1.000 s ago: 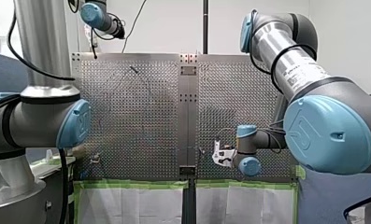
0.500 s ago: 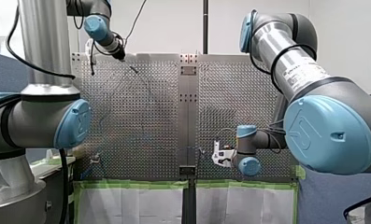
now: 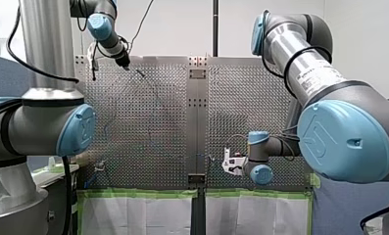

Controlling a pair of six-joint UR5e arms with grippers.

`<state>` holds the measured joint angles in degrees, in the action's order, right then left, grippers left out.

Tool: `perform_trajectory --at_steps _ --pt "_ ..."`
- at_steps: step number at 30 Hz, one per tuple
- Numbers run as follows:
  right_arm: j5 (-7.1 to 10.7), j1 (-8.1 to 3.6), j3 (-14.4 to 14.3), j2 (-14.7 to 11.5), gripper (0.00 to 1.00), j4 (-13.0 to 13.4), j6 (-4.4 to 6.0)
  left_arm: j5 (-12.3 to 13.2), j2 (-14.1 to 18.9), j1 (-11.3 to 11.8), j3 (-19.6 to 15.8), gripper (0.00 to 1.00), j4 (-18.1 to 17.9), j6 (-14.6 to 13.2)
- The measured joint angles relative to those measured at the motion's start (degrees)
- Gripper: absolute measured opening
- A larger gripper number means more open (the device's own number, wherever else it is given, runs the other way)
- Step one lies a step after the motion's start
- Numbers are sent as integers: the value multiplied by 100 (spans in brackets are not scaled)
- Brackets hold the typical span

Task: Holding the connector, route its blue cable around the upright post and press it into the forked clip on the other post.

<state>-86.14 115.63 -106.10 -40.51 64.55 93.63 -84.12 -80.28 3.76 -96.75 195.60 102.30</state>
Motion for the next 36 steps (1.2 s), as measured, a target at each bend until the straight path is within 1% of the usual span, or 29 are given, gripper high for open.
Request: perform_trajectory --at_steps 4,9,13,25,36 --pt "0 6 -2 2 0 -2 -1 -23 0 -1 0 100 199 0" --pt "0 7 -2 1 0 -2 -1 -131 1 -2 0 100 446 -5" --pt "0 10 -2 1 0 -12 -2 -155 1 -3 0 100 561 -7" --pt "3 46 -1 2 0 -35 -7 -221 7 -10 -1 100 618 -9" --pt "0 52 -1 3 0 -22 -3 -304 11 -10 -1 100 616 -12"
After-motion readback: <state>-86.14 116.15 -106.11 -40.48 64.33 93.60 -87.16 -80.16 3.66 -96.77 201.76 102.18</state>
